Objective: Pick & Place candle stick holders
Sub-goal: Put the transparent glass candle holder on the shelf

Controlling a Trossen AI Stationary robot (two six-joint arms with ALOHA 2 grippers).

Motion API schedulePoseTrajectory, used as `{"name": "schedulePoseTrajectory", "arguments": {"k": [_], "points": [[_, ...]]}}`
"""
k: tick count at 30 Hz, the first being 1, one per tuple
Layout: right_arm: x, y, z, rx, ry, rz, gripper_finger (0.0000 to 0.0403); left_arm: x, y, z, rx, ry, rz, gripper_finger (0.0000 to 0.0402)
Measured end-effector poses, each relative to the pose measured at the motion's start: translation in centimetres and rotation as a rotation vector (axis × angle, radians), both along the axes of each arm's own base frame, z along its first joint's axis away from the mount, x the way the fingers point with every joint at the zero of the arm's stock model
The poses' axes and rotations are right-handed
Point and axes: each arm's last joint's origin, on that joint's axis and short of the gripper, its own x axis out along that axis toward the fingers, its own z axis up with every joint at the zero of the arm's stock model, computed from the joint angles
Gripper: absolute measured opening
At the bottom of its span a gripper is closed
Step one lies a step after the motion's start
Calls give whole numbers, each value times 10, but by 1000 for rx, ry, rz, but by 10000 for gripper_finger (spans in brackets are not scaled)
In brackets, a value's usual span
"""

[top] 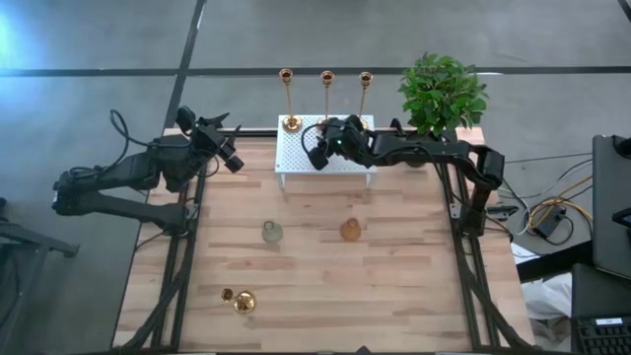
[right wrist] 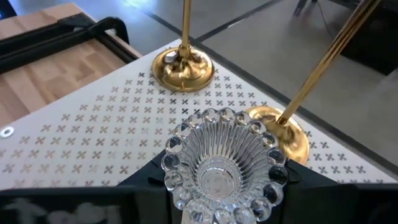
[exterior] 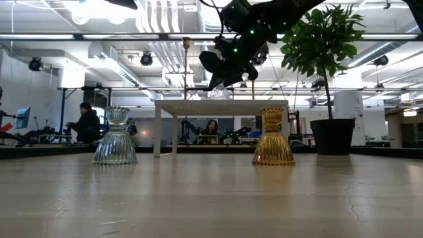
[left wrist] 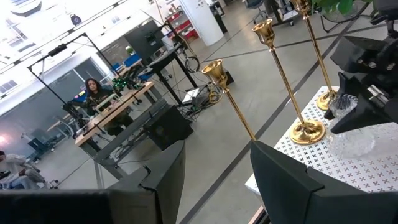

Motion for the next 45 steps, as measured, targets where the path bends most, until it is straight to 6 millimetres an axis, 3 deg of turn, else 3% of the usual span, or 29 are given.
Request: {"name": "schedulePoseTrajectory", "arguments": {"k": [45], "points": [[0, -8, -9, -26, 61, -18, 130, 0, 0, 0, 0, 1, 0, 188]]}}
